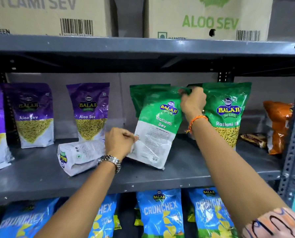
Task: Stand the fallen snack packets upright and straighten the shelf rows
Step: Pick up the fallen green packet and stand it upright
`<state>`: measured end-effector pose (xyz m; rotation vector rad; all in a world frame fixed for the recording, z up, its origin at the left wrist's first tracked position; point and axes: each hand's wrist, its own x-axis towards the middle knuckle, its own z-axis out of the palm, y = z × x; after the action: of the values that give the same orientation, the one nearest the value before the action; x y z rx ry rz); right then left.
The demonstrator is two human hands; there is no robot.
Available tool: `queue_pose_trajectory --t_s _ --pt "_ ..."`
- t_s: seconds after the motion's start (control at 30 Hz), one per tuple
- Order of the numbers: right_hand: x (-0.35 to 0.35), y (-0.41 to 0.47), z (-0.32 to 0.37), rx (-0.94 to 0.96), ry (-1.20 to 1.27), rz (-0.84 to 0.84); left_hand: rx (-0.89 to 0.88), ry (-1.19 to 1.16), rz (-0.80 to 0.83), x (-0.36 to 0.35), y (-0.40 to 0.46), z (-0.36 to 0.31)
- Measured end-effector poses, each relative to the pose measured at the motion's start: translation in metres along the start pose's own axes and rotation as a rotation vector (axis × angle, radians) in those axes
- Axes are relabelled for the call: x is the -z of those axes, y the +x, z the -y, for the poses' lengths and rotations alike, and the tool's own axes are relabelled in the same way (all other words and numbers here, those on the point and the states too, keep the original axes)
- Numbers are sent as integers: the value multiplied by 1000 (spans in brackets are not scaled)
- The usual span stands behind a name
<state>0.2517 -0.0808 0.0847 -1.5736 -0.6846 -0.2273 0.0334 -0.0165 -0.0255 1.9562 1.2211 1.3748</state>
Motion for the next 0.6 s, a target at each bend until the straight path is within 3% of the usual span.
queue_pose_trajectory --t_s 0.2,0.33,0.4,0.6 --pt "-10 2 15 83 165 74 44 44 -51 -31 -22 -7" --pt "-12 -1 -3 66 506 220 63 -29 2 -37 -33 -12" --pt "-8 -4 -16 27 613 343 58 -131 48 -39 -43 -21" --pt "-3 -40 -79 -241 484 791 118 -325 144 -55 -68 -46"
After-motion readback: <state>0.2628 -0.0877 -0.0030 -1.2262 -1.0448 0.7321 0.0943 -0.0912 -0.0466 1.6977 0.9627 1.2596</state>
